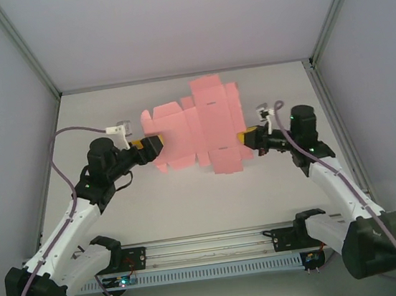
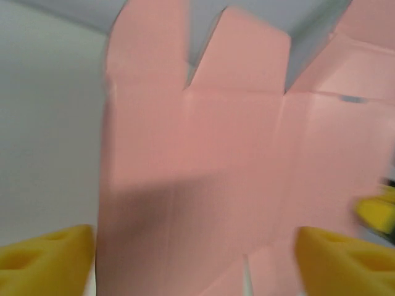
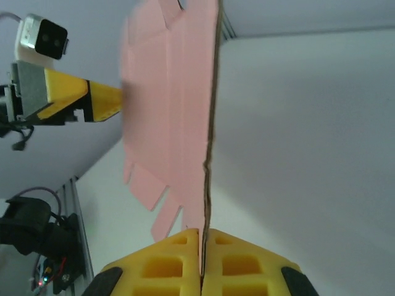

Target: Assemble paper box

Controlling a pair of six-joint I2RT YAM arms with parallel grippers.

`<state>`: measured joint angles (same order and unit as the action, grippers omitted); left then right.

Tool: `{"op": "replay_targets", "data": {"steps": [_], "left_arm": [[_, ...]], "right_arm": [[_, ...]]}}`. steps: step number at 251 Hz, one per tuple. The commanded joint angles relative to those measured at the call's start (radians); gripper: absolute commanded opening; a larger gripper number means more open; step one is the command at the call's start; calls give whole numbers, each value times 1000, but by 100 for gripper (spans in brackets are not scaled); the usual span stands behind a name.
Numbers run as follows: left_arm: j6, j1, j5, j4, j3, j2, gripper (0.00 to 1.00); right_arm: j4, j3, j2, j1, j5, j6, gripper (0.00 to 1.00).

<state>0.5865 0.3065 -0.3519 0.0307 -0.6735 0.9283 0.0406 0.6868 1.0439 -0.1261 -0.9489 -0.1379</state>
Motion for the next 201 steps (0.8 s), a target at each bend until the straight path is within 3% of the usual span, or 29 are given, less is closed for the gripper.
{"op": "replay_targets", "data": {"steps": [1,39,73,100,145,201], "left_arm": [[-84,4,312,342,-69,-8,100],[-61,4,354,418,-123,61,100],[-58,2,258,360,-169,179,100],[-59,1,216,329,-226,277,100],[-83,-1,224,311,-315,418,100],[-69,-41,186,315,-476,622,100]], "right_arm": [[357,124,97,-128,261,275,0],[544,304,352,-208,410,397,0],[654,486,573,-268,776,549,0],[646,584,703,-300,955,647,0],[439,539,752,-388,1146,813,0],[23,281,653,-486,1179,1048,0]]}}
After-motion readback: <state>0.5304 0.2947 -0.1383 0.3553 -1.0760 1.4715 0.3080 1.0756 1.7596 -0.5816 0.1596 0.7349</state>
